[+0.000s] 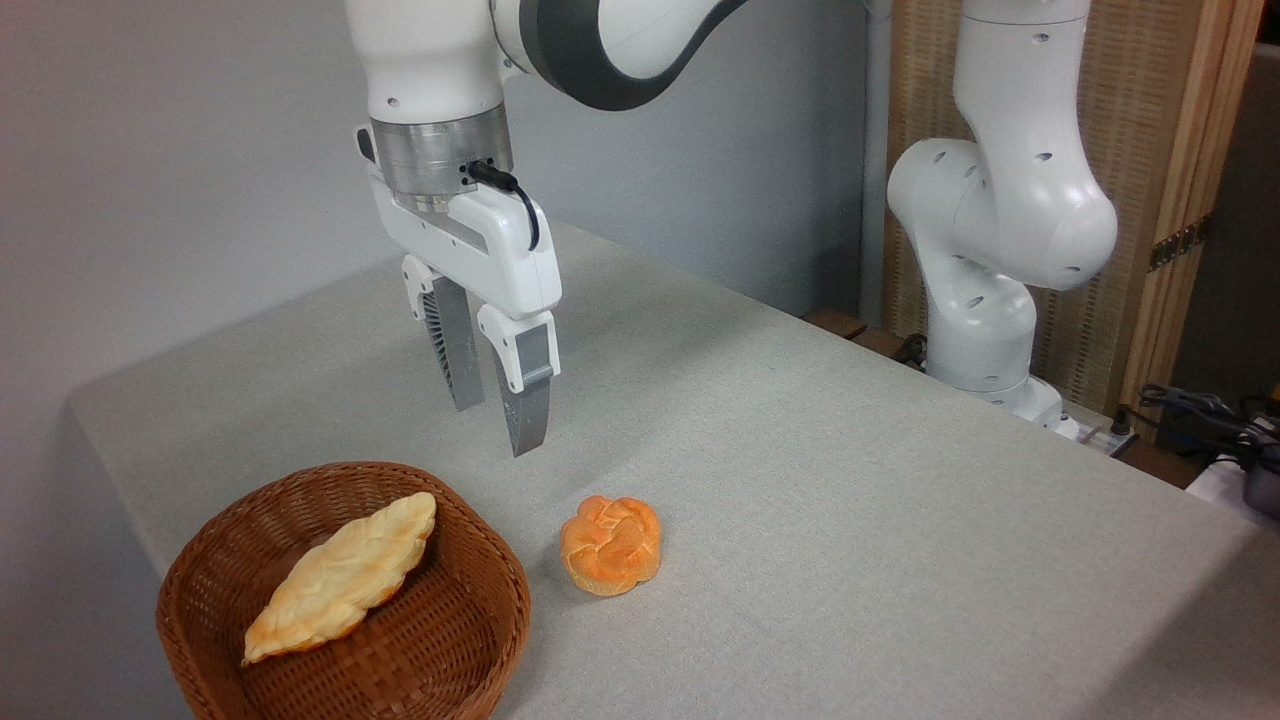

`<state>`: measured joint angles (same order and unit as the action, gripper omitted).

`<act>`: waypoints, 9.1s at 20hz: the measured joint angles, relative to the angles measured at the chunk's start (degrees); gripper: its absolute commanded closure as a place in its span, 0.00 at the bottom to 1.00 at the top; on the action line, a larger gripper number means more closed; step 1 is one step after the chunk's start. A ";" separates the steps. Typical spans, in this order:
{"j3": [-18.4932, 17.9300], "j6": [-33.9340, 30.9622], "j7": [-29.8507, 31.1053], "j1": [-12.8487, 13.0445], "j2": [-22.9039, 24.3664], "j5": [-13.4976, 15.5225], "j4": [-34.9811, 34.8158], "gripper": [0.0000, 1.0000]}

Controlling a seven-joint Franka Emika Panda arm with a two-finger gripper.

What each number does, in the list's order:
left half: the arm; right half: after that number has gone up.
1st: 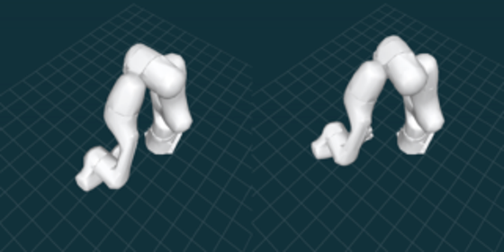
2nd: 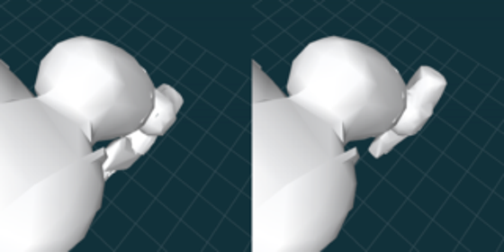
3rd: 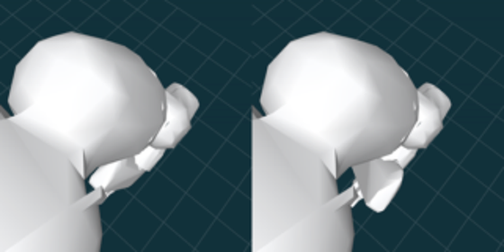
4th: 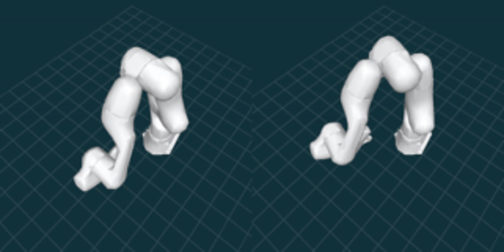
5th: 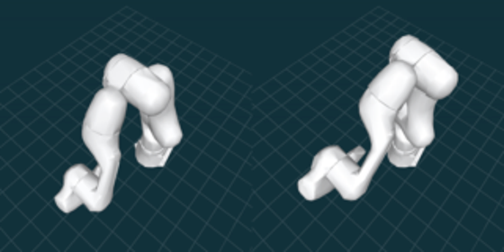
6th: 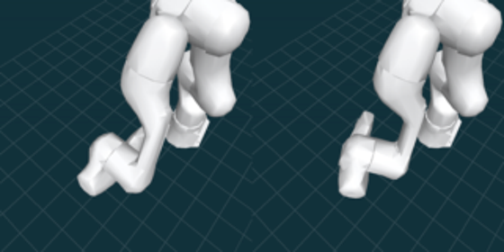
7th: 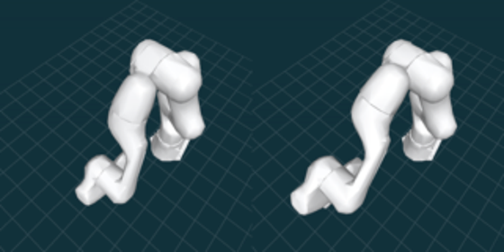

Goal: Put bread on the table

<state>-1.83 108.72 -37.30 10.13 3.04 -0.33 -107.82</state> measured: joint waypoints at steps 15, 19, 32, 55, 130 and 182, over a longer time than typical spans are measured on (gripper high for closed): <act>0.22 -0.46 0.00 0.06 0.00 0.16 0.00 0.00; 0.22 -0.46 0.00 0.06 0.00 0.19 0.00 0.00; 0.21 -0.47 0.00 0.05 0.03 0.19 0.00 0.00; 0.33 -2.19 0.00 0.05 0.07 0.20 0.02 0.00; 1.88 30.16 7.38 0.51 -16.78 3.37 0.27 0.24; 2.05 8.76 7.08 5.26 11.84 -0.28 -21.62 0.00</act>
<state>0.21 117.48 -30.22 15.39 14.88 -0.61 -129.44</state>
